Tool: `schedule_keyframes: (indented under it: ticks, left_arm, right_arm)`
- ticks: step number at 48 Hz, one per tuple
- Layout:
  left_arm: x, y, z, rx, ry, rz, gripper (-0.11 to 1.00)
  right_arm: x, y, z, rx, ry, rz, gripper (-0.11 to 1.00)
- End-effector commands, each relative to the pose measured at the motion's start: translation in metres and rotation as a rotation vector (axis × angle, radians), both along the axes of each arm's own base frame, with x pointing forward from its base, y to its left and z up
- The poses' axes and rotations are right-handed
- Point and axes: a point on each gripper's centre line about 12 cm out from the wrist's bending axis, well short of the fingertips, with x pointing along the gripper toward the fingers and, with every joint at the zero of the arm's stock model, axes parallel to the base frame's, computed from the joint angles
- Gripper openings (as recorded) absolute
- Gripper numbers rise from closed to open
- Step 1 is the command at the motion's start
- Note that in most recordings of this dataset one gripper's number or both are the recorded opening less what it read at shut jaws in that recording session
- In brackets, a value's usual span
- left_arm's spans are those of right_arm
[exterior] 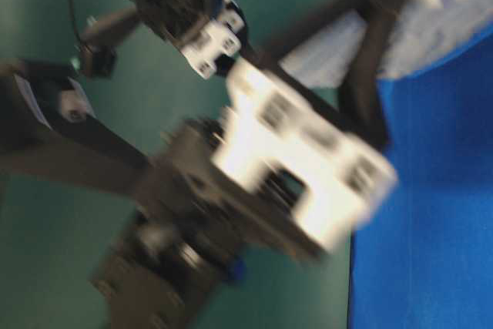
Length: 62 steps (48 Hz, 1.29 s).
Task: Fold the blue towel.
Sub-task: 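Rotate the strip vertical, right gripper pulling its end toward the far side, then release the strip and pull both grippers back to the sides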
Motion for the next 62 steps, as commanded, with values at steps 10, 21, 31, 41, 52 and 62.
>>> schedule_keyframes:
  ticks: [10, 21, 31, 41, 52, 62]
  left_arm:
    - [-0.048, -0.001, -0.001, -0.088, 0.011, 0.035, 0.02]
    - [-0.065, 0.002, -0.015, -0.118, 0.055, 0.062, 0.02]
    - [-0.062, 0.002, -0.016, -0.107, 0.054, 0.056, 0.03]
    - [-0.061, 0.006, -0.016, -0.105, 0.053, 0.063, 0.05]
    - [-0.068, 0.012, -0.015, -0.094, 0.086, 0.072, 0.57]
    - [-0.092, 0.027, 0.001, -0.080, 0.163, 0.102, 0.82]
  right_arm:
    - [0.043, -0.011, -0.001, -0.027, -0.011, 0.040, 0.02]
    - [0.052, -0.013, -0.003, -0.035, -0.008, 0.053, 0.02]
    - [0.054, -0.009, -0.007, -0.031, 0.002, 0.063, 0.02]
    - [0.055, -0.008, -0.007, -0.034, 0.004, 0.069, 0.02]
    - [0.052, -0.008, -0.002, -0.061, 0.008, 0.084, 0.41]
    - [0.040, -0.002, 0.016, -0.091, -0.013, 0.095, 0.54]
